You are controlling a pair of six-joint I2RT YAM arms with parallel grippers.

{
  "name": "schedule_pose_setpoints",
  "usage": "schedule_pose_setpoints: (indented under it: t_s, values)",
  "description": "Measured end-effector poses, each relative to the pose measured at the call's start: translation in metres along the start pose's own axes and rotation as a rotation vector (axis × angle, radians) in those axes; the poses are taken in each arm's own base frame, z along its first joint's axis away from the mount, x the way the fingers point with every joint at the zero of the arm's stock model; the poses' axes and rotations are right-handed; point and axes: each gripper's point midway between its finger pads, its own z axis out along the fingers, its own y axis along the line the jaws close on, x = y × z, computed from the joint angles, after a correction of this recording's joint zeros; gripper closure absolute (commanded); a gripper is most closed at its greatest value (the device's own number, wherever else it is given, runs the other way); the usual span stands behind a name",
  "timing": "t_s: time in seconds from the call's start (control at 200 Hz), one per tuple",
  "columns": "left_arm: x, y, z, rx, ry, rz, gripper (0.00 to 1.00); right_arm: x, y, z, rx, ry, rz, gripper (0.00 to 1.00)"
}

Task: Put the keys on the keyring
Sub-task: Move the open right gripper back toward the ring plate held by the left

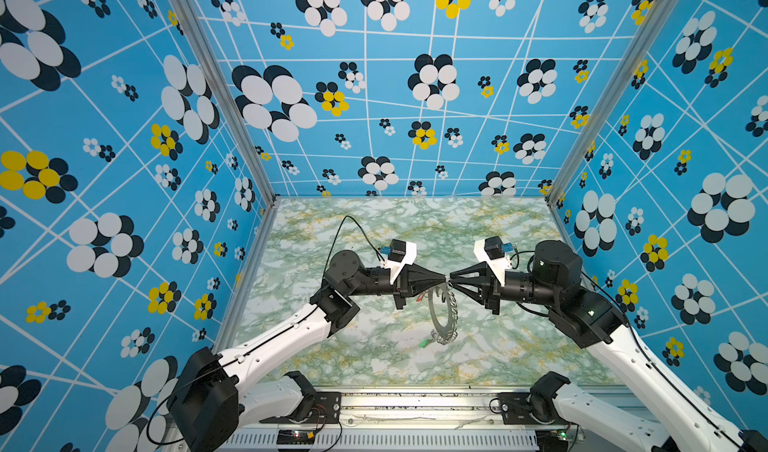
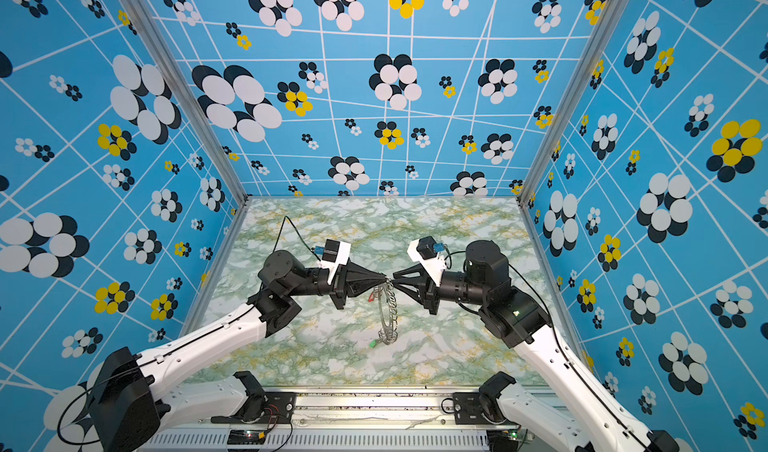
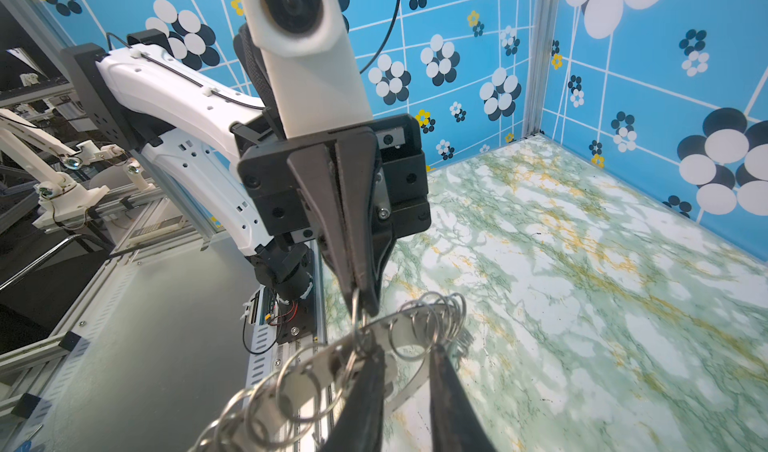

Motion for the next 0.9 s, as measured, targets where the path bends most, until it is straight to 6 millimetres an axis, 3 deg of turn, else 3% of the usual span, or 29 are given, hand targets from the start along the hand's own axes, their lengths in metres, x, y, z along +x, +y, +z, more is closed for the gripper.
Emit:
schedule_pose_setpoints:
  t_s: [0.9]
  values:
    - [0.001,0.001,-0.002,-0.019,0.009,0.022,1.00,0.004,0.012,0.003,-0.051,0.009,0.003,0.81]
